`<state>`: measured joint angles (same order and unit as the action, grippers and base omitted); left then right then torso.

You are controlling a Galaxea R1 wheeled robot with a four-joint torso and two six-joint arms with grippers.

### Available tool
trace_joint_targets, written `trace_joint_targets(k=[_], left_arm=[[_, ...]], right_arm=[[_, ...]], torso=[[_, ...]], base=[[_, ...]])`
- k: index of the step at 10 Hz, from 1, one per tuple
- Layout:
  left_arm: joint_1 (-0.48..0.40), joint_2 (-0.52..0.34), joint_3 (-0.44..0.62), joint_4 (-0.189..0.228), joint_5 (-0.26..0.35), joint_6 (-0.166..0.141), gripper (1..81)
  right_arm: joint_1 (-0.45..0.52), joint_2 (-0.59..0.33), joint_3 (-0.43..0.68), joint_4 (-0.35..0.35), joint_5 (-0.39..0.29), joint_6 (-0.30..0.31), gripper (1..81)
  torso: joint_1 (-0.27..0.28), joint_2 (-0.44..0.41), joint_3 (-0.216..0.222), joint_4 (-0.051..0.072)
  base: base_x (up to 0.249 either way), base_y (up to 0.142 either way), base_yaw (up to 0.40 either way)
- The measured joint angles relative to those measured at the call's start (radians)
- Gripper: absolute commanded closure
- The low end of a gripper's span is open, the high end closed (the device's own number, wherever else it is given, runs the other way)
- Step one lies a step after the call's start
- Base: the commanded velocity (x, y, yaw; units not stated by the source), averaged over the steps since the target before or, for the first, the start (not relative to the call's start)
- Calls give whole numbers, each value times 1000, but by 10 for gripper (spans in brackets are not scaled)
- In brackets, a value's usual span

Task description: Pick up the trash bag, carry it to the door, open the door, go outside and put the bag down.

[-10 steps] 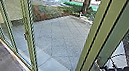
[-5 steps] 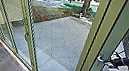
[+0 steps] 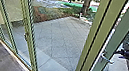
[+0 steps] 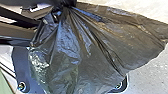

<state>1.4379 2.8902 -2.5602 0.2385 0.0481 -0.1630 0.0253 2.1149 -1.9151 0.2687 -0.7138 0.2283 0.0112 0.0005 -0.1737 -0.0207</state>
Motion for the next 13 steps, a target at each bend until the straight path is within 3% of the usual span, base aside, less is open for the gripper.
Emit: trace_joint_targets(k=[3,5,8,10,13], left_arm=[[0,3,0,0,0,0,811],[0,2,0,0,0,0,811],[0,2,0,0,-1,0,811],[0,2,0,0,-1,-1,811],[0,7,0,0,0,-3,811]], right_arm=[[20,-24,-1,-22,-42,-61,10],[20,-29,0,-77,-75,-106,10],[36,-34,16,-276,-123,-130,10],[56,-35,9,-395,-127,-210,10],[57,-57,-50,-558,-134,-248,10]], torso=[[0,0,0,0],[0,0,0,0],[0,0,0,0],[0,0,0,0],[0,0,0,0]], base=[[0,0,0],[0,0,0],[0,0,0],[0,0,0],[0,0,0]])
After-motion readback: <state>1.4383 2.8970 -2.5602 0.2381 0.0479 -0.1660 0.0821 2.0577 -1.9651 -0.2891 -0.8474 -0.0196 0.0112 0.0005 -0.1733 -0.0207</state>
